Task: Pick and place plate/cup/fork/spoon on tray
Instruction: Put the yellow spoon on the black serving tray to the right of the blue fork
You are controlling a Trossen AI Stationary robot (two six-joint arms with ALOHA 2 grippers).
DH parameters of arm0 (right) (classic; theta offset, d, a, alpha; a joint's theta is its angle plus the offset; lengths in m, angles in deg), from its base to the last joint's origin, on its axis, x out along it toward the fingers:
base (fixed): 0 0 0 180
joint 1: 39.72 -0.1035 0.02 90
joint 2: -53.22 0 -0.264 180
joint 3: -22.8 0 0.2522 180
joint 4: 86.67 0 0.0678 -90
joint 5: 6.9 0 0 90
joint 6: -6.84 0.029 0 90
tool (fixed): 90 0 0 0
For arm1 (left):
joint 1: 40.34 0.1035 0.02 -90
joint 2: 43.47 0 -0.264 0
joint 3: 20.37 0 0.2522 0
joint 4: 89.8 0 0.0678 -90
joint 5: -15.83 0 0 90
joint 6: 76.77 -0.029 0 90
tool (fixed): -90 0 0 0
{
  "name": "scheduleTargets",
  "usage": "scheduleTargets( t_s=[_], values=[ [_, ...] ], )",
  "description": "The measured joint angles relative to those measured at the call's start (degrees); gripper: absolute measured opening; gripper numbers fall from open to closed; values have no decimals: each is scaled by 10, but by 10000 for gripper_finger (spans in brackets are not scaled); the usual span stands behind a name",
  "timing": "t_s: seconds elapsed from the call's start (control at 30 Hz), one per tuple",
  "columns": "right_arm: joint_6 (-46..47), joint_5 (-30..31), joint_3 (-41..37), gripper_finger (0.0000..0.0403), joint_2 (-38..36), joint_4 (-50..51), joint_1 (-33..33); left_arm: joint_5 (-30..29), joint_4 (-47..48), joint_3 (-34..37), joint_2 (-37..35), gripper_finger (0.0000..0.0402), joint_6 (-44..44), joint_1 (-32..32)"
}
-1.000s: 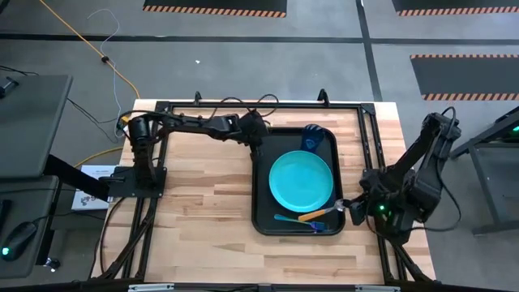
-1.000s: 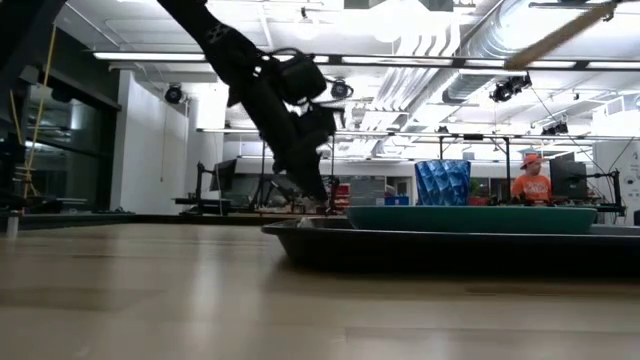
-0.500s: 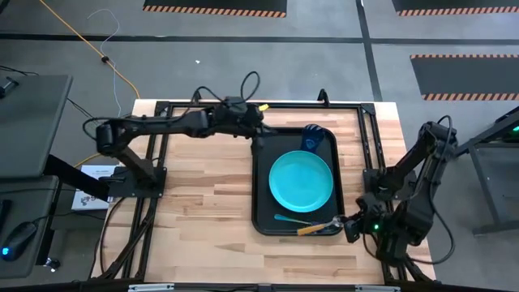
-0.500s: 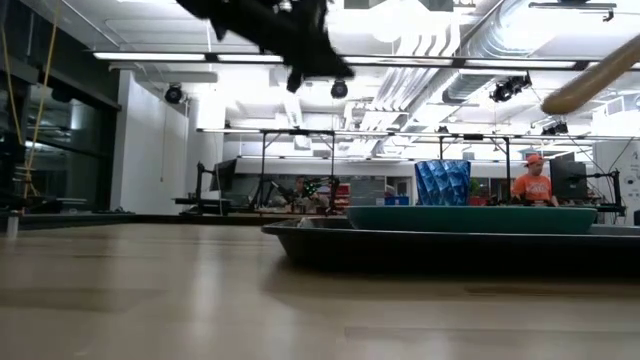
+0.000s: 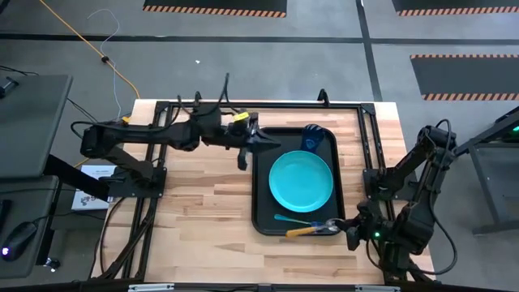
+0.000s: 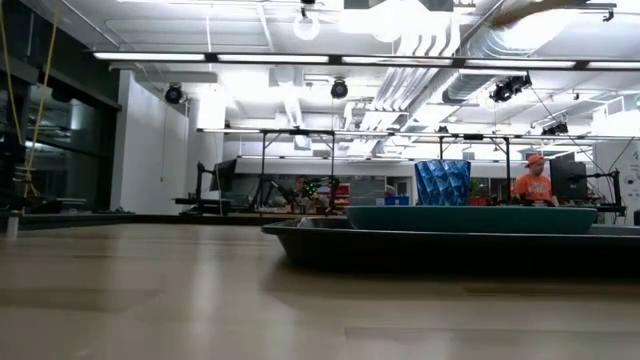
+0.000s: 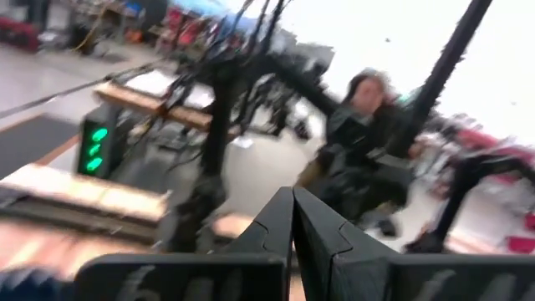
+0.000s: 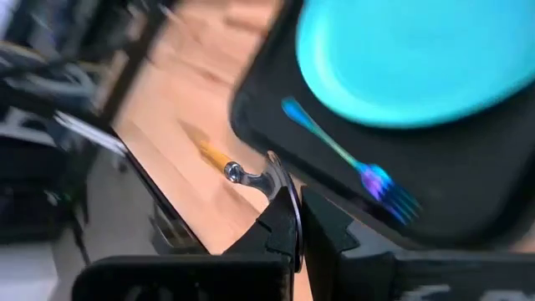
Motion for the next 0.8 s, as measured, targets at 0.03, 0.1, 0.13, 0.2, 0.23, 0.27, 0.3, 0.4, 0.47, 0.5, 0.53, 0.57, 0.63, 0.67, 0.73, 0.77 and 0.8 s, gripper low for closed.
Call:
scheduleTargets(
  t_s=[0.03, 0.1, 0.13, 0.2, 0.23, 0.27, 0.3, 0.4, 0.47, 0.5, 0.53, 0.57, 0.63, 0.67, 0.73, 0.77, 0.8],
  values=[
    [0, 15, 0, 0, 0, 1, 2, 0, -11, 0, -4, 0, 6, -6],
    [1, 31, 0, 0, 5, 2, 11, 0, -19, 0, -17, 0, 14, -17],
    [2, 31, 0, 0, 10, 2, 17, 0, -22, 0, -24, 0, 14, -22],
    [2, 30, 0, 0, 22, 4, 29, 0, -28, 0, -41, 0, 13, -30],
    [3, 30, 0, 0, 31, 4, 36, 0, -27, 0, -50, 0, 13, -32],
    [3, 29, 0, 0, 40, 3, 43, -2, -28, 0, -58, 0, 13, -34],
    [4, 28, 0, 0, 49, 1, 49, -4, -28, 0, -66, 0, 13, -35],
    [4, 16, 0, 0, 76, -10, 72, -6, -24, 0, -91, 0, 13, -36],
    [4, 1, 0, 0, 98, -18, 89, -11, -24, 0, -104, 0, 11, -36],
    [4, -3, 0, 0, 109, -23, 96, -15, -22, 0, -109, 0, 8, -36],
    [4, -7, 0, 0, 119, -32, 104, -21, -22, 0, -112, 0, 3, -36],
    [3, -10, 0, 0, 129, -40, 110, -25, -23, 0, -114, 0, 0, -36],
    [2, -14, 0, 0, 144, -48, 118, -26, -22, 0, -116, 0, 0, -36],
    [2, -17, 0, 0, 149, -52, 120, -26, -22, 0, -116, 0, 1, -35],
    [1, -33, 0, 0, 158, -53, 122, -27, -21, 0, -117, 0, 2, -35],
    [0, -46, 0, 0, 162, -50, 122, -27, -18, 0, -117, 0, 3, -35],
    [1, -59, 0, 0, 166, -48, 122, -27, -15, 0, -117, 0, 3, -35]
  ],
)
